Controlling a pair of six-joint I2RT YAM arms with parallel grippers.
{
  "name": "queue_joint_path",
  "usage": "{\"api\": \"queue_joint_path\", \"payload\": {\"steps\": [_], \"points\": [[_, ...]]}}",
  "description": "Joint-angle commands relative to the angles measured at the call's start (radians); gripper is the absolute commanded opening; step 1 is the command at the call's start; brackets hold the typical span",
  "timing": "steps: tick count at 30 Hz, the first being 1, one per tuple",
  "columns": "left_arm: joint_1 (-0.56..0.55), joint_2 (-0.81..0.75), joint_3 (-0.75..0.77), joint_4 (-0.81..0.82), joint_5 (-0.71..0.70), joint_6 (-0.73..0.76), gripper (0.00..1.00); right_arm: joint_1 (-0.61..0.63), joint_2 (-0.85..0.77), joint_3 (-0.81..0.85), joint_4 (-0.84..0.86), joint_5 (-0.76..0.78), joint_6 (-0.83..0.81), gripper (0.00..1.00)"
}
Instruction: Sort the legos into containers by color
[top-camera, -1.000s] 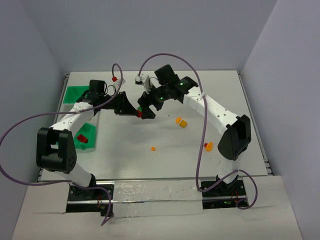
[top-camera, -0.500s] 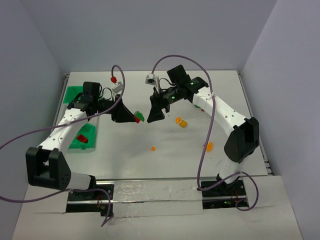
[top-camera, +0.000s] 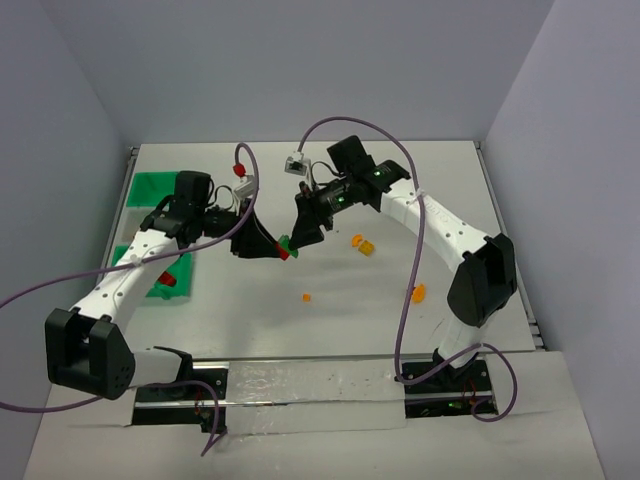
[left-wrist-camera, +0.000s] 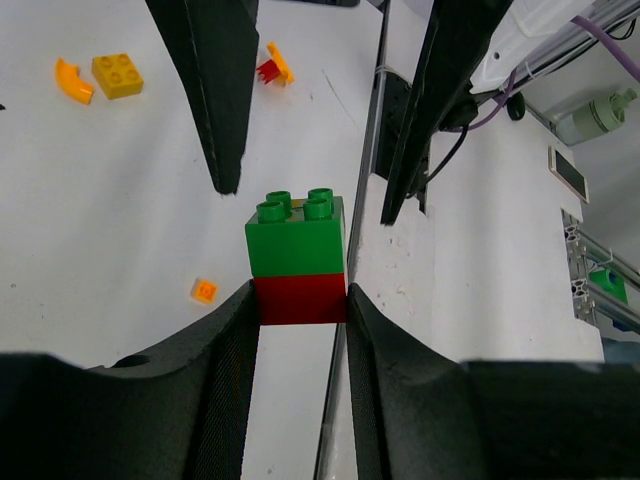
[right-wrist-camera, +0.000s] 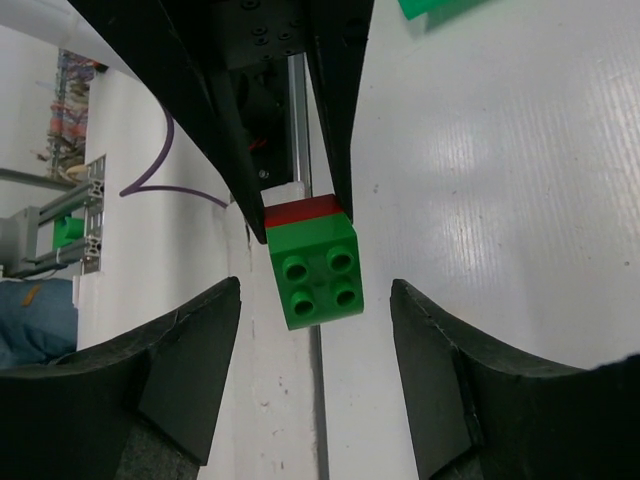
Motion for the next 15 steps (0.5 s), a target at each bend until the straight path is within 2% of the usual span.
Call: {"api": "queue_joint_path", "payload": {"steps": [1,7,9,15], "points": [[-0.007,-0.036,0.006,0.072,0.028,-0.024,0.0,0.022,0.006,0.037,0.004,-0.034,-0.024,0.68],[-0.011,-0.043,-0.001,0.097,0.026,-0.042,0.0,0.027,0.031,0.042,-0.035,-0.062,-0.059,0.6],[-0.011,-0.043,-0.003,0.098,0.025,-0.042,0.0,0.027,0.035,0.047,-0.04,-0.076,-0.06,0.52],[-0.012,-0.053,-0.015,0.078,0.012,-0.015,0.0,0.027,0.059,0.08,-0.084,-0.121,-0.078,0.19]]}}
